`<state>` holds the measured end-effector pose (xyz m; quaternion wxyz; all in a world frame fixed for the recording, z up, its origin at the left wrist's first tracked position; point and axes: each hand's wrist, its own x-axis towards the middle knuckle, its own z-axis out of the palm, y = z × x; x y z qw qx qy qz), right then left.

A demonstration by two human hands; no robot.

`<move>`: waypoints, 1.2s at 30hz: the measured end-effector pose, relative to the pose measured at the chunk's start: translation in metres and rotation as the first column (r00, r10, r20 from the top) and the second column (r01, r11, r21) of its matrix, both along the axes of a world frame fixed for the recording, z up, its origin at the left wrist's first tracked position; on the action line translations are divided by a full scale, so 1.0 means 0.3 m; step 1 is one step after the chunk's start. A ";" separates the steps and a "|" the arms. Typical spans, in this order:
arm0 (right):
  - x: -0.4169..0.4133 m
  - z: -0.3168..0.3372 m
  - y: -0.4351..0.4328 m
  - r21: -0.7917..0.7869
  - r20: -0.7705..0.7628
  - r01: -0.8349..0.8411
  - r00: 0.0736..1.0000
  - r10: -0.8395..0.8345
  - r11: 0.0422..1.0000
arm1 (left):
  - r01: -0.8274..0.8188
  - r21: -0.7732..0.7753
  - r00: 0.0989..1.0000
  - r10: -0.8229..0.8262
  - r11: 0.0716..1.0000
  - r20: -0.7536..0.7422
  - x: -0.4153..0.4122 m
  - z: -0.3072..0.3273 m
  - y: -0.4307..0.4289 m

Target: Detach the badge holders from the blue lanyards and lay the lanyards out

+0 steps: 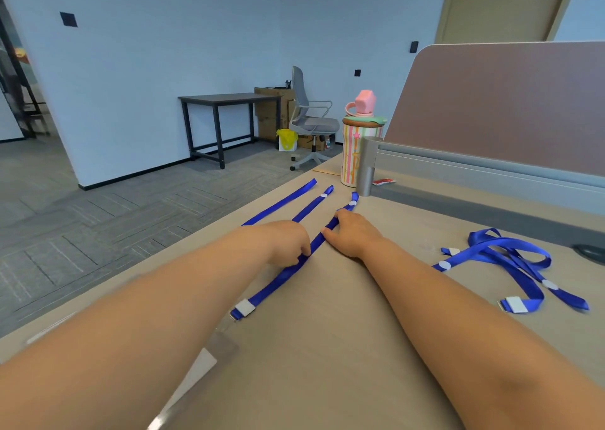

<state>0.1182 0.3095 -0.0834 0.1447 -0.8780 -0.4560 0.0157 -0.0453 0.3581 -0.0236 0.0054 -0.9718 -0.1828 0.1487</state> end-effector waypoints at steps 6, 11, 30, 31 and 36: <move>0.041 0.005 0.017 -0.044 0.094 0.018 0.995 -0.014 0.999 | -0.037 -0.100 0.980 0.056 0.994 0.191 0.071 -0.001 0.037; 0.085 0.010 0.045 0.001 -0.064 0.066 0.996 -0.066 0.998 | 0.019 -0.047 0.941 -0.002 0.999 0.339 0.143 -0.072 0.061; 0.279 0.003 0.118 0.058 -0.071 0.199 0.978 -0.195 0.978 | 0.113 -0.207 0.874 0.001 0.972 0.486 0.223 -0.115 0.174; 0.283 0.001 0.122 0.051 -0.080 0.203 0.977 -0.199 0.978 | 0.102 -0.213 0.871 0.016 0.972 0.492 0.240 -0.115 0.174; 0.305 0.017 0.117 0.342 -0.447 0.281 0.888 -0.107 0.897 | 0.066 -0.125 0.884 0.001 0.990 0.468 0.309 -0.144 0.154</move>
